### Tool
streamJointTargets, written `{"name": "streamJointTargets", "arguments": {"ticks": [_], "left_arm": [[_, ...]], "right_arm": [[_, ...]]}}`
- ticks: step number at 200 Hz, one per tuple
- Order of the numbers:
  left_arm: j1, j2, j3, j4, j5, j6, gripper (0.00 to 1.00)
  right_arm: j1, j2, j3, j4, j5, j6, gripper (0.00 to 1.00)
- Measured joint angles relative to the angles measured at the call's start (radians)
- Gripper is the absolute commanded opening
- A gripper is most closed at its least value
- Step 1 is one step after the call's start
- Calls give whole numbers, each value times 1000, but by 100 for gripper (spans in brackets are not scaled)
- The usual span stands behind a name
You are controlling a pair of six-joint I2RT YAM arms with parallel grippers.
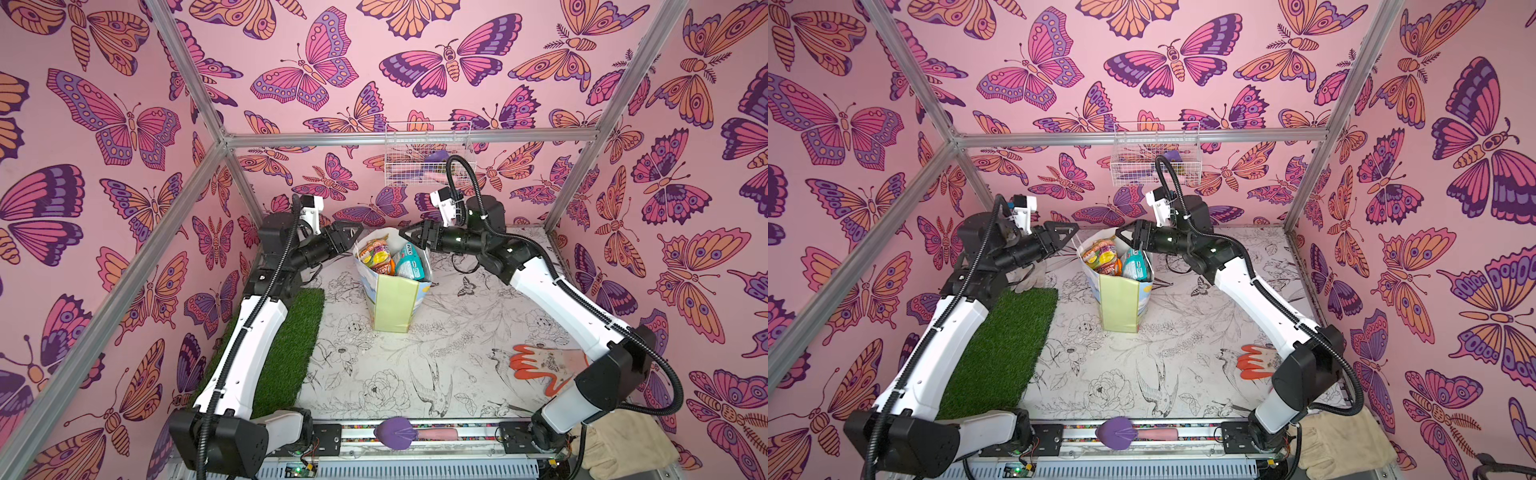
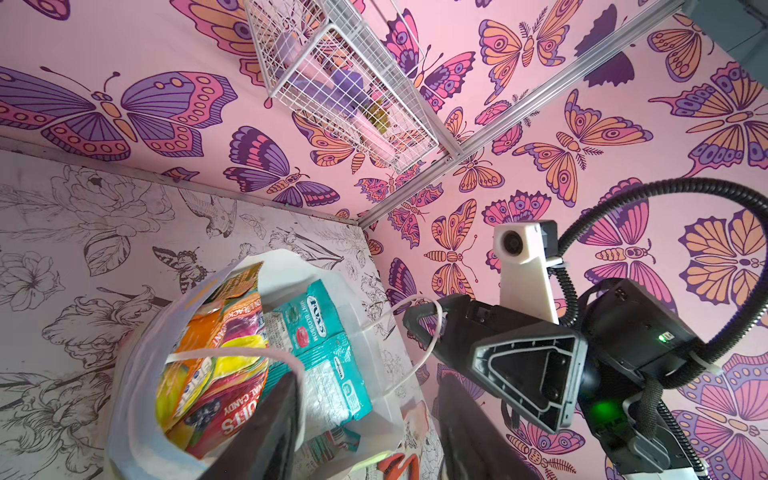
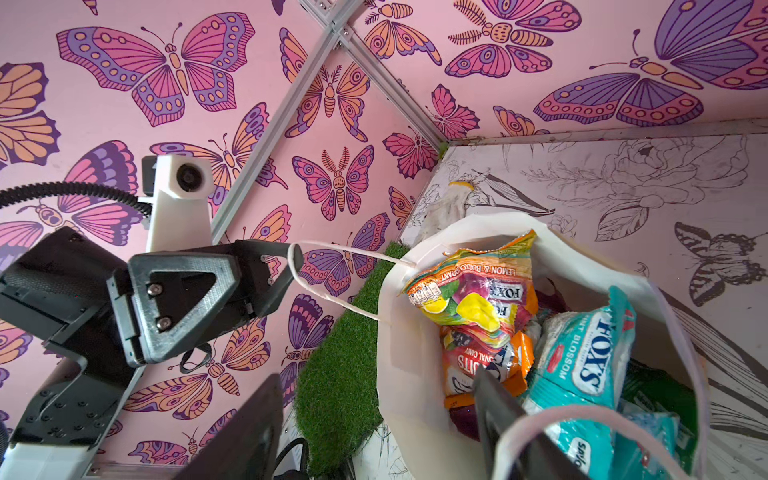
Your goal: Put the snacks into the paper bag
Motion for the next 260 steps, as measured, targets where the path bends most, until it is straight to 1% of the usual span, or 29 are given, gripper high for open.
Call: {"name": "streamJointTargets", "arguments": {"ticks": [19, 31, 46, 49, 54, 131, 188, 224, 260], "left_arm": [[11, -35, -8, 4, -8, 8, 63], [13, -62, -17, 3, -19, 21, 64], [16, -96, -35, 0, -32, 35, 65], [17, -101, -39, -2, -34, 39, 65], [17, -110, -46, -5, -39, 44, 65], [24, -187, -118, -87, -139, 130, 66], [24, -290, -202, -128, -290, 191, 67], [24, -353, -269, -137, -391, 224, 67], [24, -381, -320, -140, -471, 249, 67]], "right_arm": [[-1, -19, 0, -43, 21, -30, 78], [-3, -34, 0, -66, 35, -46, 85], [-4, -53, 0, -95, 55, -71, 89], [-5, -56, 0, -101, 60, -74, 92], [-5, -61, 0, -108, 65, -79, 100], [-5, -117, -74, -197, 167, -158, 99], [-14, -232, -168, -214, 272, -213, 99], [-42, -335, -275, -199, 355, -235, 99], [-80, -391, -344, -182, 407, -255, 99]]}}
